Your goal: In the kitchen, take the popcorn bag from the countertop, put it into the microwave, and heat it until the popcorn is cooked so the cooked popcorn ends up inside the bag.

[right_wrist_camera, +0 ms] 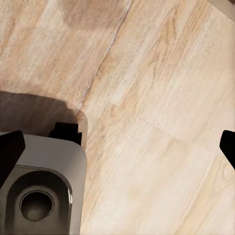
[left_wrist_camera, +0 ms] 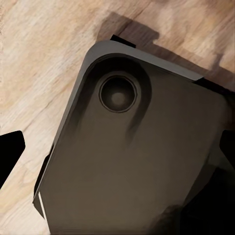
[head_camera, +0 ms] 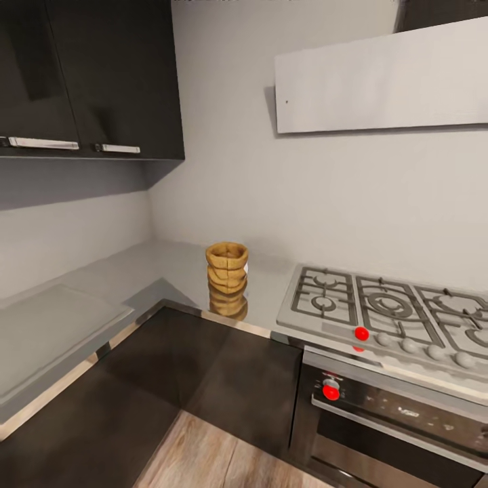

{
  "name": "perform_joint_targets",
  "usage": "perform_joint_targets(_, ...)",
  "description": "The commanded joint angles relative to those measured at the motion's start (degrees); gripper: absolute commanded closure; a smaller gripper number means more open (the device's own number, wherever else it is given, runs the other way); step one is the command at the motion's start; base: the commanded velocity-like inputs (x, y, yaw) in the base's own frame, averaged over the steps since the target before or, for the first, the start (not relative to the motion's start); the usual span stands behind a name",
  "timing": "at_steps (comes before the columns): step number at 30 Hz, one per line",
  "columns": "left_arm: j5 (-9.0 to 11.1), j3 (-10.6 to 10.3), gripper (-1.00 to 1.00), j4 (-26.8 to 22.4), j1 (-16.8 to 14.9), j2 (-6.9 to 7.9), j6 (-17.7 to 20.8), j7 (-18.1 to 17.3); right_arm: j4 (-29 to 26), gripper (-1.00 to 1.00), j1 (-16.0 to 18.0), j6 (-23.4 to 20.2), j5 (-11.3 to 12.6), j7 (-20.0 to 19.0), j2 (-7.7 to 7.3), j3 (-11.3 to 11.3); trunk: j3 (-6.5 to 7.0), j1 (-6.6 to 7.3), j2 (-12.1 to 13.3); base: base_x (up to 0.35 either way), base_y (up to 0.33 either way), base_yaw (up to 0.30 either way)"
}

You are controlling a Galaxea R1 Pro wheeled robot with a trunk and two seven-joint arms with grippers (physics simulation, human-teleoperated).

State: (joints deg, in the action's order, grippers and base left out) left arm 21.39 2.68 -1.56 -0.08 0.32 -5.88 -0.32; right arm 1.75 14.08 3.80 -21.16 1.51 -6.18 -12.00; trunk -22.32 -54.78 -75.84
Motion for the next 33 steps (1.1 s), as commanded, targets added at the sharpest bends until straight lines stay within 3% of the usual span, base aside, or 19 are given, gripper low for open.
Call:
perform_joint_targets(1, 0.1, 0.2, -1.0, 0.0, 0.0, 0.01, -0.1, 0.0, 0.2, -1.0, 0.1, 0.3, -0.5, 0.2, 0.1, -0.5, 0.13, 0.23, 0.4, 0.0, 0.0, 0.0)
perform_joint_targets(15, 0.1, 0.2, -1.0, 0.0, 0.0, 0.03, -0.1, 0.0, 0.2, -1.0, 0.1, 0.0, -0.5, 0.2, 0.1, -0.5, 2.64, 3.3, 6.0, 0.0, 0.0, 0.168)
perform_joint_targets(33, 0.0, 0.2, -1.0, 0.0, 0.0, 0.03, -0.2, 0.0, 0.1, -1.0, 0.1, 0.3, -0.5, 0.8, 0.14, -0.5, 5.7, 7.03, 12.8, 0.0, 0.0, 0.009)
